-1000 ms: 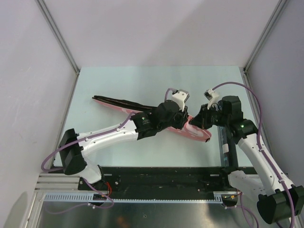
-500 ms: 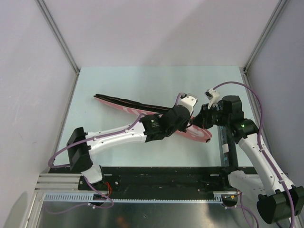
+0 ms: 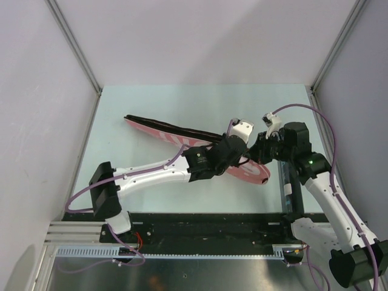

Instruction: Pack up the badminton gear

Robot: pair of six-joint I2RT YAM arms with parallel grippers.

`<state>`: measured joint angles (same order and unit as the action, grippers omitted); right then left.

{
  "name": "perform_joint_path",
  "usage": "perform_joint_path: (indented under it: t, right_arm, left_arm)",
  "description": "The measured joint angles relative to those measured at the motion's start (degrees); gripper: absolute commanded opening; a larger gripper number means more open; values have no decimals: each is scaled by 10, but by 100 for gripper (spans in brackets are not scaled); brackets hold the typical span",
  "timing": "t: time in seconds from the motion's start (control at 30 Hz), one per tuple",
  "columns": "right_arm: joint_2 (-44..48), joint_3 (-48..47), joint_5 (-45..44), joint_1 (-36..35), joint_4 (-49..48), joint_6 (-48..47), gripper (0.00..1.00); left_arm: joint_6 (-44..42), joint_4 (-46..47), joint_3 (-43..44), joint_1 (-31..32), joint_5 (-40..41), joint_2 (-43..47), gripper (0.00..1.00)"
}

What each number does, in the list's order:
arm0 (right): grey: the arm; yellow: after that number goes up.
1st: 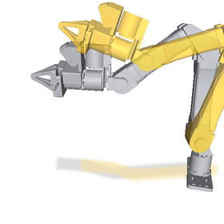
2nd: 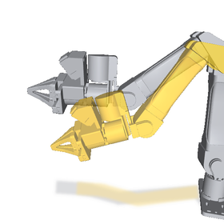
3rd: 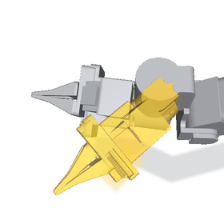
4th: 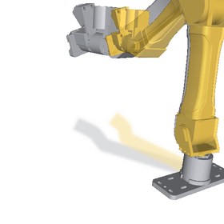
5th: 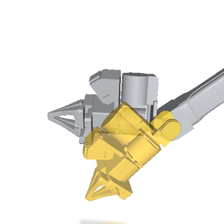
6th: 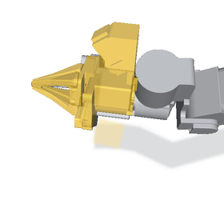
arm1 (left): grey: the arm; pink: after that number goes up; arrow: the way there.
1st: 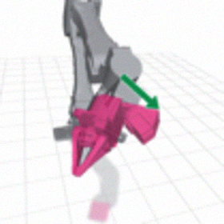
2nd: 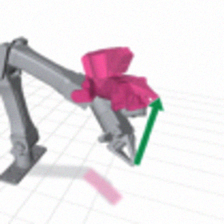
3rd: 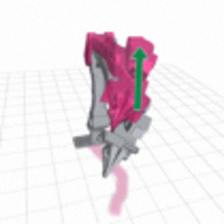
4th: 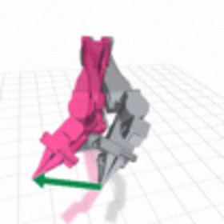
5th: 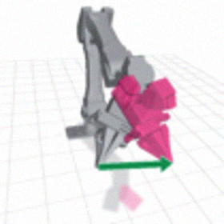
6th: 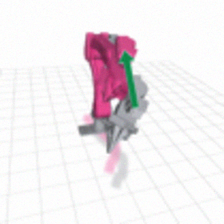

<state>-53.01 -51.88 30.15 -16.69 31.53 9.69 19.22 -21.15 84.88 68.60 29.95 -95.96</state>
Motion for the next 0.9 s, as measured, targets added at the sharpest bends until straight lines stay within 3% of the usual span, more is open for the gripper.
perform_joint_path:
  t: [0.2,0.37,0.53,0.67,0.9]
  right_arm:
    - [24,0,-28,-6,17,-6,0]
    - [34,0,-33,-9,26,-17,0]
    - [34,-1,-31,-16,25,-23,0]
    - [33,-1,-30,-23,21,-27,0]
    - [34,-2,-53,-24,21,-29,0]
  left_arm:
    - [-11,21,-43,-12,15,26,0]
    - [-28,13,-132,-80,24,105,0]
    - [-33,-9,-229,-212,-16,203,0]
    - [-41,-14,-272,-357,-87,254,0]
    - [-62,-21,-271,-611,-114,198,0]
